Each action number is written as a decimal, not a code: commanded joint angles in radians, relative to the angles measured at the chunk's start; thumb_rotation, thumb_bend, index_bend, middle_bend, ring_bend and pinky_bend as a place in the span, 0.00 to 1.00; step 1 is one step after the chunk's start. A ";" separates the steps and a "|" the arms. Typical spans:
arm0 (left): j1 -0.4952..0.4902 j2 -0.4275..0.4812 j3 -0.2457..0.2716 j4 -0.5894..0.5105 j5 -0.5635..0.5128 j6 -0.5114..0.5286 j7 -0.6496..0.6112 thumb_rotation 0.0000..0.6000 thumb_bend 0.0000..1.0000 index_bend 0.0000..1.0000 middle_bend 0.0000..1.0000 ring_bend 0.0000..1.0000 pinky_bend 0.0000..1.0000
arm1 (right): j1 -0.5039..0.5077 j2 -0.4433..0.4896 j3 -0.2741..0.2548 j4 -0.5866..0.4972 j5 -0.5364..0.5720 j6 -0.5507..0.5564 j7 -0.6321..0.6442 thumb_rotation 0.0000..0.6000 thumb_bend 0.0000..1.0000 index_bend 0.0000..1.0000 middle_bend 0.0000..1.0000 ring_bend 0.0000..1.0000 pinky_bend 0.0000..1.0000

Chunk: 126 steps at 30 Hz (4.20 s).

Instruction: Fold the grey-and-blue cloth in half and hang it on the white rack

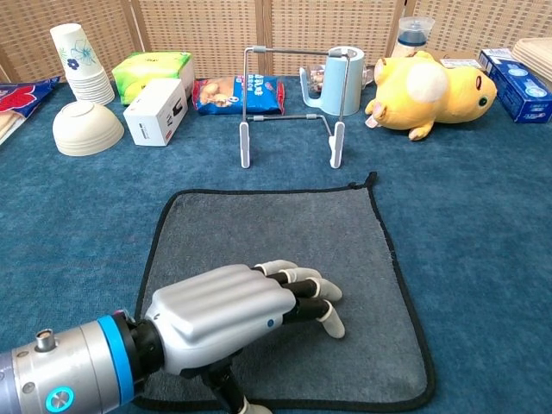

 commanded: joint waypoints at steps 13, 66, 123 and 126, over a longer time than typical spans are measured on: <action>-0.007 -0.045 0.002 0.048 0.003 0.044 0.036 1.00 0.15 0.25 0.13 0.02 0.00 | -0.010 0.002 0.000 0.009 0.004 0.005 0.016 1.00 0.42 0.00 0.00 0.00 0.00; -0.008 -0.027 0.027 0.050 0.028 0.108 -0.011 1.00 0.41 0.29 0.16 0.05 0.02 | -0.021 0.004 0.006 0.000 0.010 0.012 0.016 1.00 0.42 0.00 0.00 0.00 0.00; 0.005 -0.071 0.025 0.117 0.056 0.136 -0.034 1.00 0.49 0.43 0.21 0.04 0.03 | -0.037 0.009 0.007 0.001 0.010 0.021 0.031 1.00 0.42 0.00 0.00 0.00 0.00; 0.006 -0.071 0.025 0.118 0.058 0.138 -0.039 1.00 0.49 0.45 0.22 0.05 0.03 | -0.037 0.009 0.006 -0.001 0.009 0.021 0.028 1.00 0.42 0.00 0.00 0.00 0.00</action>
